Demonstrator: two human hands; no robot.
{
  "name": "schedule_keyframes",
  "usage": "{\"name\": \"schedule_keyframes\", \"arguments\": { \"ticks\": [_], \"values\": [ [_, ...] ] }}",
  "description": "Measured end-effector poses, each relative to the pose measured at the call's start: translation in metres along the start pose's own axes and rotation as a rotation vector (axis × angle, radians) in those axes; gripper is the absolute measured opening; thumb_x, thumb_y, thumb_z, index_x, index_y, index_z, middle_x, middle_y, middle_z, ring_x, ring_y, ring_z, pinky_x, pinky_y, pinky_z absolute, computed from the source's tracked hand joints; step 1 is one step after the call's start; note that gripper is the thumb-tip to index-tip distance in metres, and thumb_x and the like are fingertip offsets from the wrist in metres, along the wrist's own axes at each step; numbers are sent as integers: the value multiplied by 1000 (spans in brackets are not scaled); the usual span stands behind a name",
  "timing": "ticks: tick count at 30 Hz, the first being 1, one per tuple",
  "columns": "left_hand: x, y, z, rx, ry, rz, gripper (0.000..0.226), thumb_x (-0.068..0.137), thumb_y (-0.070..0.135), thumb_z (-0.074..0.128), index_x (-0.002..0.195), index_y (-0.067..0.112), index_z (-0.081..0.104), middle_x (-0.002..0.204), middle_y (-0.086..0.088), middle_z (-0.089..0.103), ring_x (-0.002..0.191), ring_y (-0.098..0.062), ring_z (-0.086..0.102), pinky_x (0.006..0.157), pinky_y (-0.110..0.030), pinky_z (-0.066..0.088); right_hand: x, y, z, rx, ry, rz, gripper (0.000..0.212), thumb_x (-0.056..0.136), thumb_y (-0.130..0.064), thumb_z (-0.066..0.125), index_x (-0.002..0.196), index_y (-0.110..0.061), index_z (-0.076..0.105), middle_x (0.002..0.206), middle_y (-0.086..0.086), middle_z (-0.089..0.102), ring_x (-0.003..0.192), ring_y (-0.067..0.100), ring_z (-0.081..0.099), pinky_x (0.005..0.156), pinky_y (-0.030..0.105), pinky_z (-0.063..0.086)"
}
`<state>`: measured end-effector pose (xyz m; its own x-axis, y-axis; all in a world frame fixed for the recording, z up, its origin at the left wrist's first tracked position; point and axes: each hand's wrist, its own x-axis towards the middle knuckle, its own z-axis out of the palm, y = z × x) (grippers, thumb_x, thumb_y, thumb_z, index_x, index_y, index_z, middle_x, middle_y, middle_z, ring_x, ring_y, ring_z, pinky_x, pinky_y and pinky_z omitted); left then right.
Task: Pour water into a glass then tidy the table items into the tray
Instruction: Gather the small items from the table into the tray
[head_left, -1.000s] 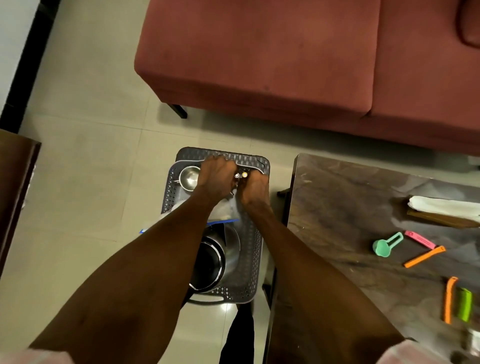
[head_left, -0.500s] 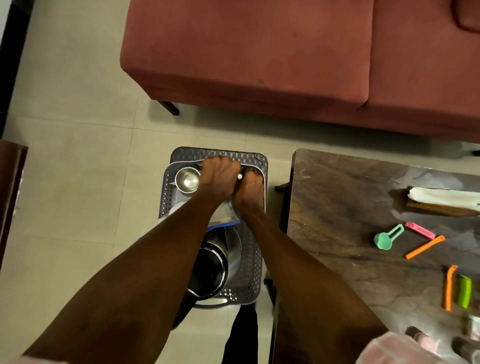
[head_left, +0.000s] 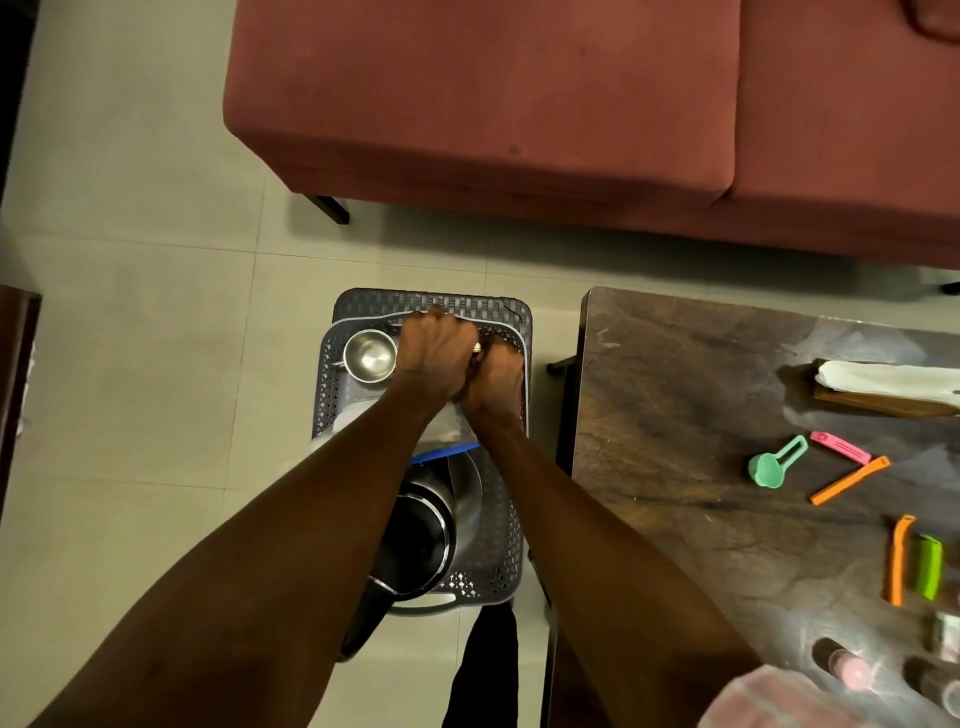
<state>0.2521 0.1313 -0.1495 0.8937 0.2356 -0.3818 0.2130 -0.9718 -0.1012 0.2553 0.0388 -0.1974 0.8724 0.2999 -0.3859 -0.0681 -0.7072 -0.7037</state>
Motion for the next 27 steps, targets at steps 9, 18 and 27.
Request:
{"name": "schedule_keyframes", "arguments": {
  "ticks": [9,18,27],
  "values": [
    [-4,0,-6,-53,10,-6,18,92,30,57,103,16,61,102,-10,62,93,-24,59,72,-34,41,-3,-9,-4,74,66,60,29,101,0,37,94,22,55,72,15,51,52,2,48,48,18,41],
    [-11,-4,-14,-126,9,-19,16,92,28,60,103,16,59,100,-7,65,91,-25,61,73,-35,44,-8,-21,-19,238,58,62,25,98,-4,36,95,3,60,74,10,54,61,12,48,47,15,42],
    [-12,-3,-13,-178,51,31,25,93,25,58,116,14,55,104,-9,67,93,-28,65,76,-36,47,-7,-20,-20,54,-29,48,21,94,-9,46,94,-5,67,89,12,67,81,25,60,71,32,50]
  ]
}}
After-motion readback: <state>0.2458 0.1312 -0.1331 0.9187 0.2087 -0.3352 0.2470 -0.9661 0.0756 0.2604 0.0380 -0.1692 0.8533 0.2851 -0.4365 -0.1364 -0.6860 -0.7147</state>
